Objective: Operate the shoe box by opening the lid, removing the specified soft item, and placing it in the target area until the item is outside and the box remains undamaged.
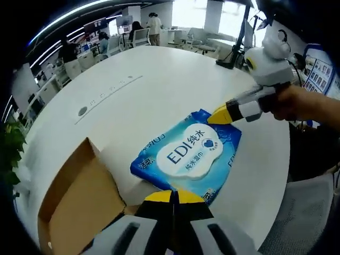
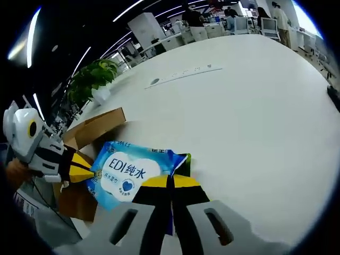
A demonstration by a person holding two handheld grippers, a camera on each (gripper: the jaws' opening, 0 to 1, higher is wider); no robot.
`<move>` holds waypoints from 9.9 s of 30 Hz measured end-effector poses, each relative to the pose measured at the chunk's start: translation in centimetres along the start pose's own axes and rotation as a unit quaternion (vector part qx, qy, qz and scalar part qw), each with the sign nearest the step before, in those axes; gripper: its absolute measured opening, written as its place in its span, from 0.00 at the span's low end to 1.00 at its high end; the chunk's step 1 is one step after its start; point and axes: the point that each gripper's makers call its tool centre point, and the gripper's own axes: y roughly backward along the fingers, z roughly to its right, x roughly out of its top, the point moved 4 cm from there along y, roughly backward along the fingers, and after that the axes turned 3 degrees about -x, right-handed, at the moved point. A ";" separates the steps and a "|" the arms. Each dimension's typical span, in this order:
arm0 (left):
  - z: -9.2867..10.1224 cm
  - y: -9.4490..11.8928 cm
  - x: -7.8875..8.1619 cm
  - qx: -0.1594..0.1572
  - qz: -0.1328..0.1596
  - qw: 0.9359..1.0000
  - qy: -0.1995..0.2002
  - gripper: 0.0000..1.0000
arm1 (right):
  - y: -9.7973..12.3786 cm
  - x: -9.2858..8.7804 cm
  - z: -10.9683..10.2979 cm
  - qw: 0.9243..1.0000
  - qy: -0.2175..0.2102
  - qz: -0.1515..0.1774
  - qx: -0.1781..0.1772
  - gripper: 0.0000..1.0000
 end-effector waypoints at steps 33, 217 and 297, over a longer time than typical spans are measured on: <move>1.3 4.1 0.4 -0.010 0.082 0.996 0.027 0.19 | 3.7 1.5 -0.3 0.998 0.033 0.046 -0.032 0.02; 2.7 14.2 3.1 -0.112 0.078 0.979 -0.151 0.00 | 9.1 5.8 -17.7 0.871 0.474 -0.007 0.133 0.00; 14.1 -4.4 16.0 -0.246 0.051 0.952 -0.178 0.00 | 11.0 6.6 6.1 0.877 0.469 -0.082 0.067 0.00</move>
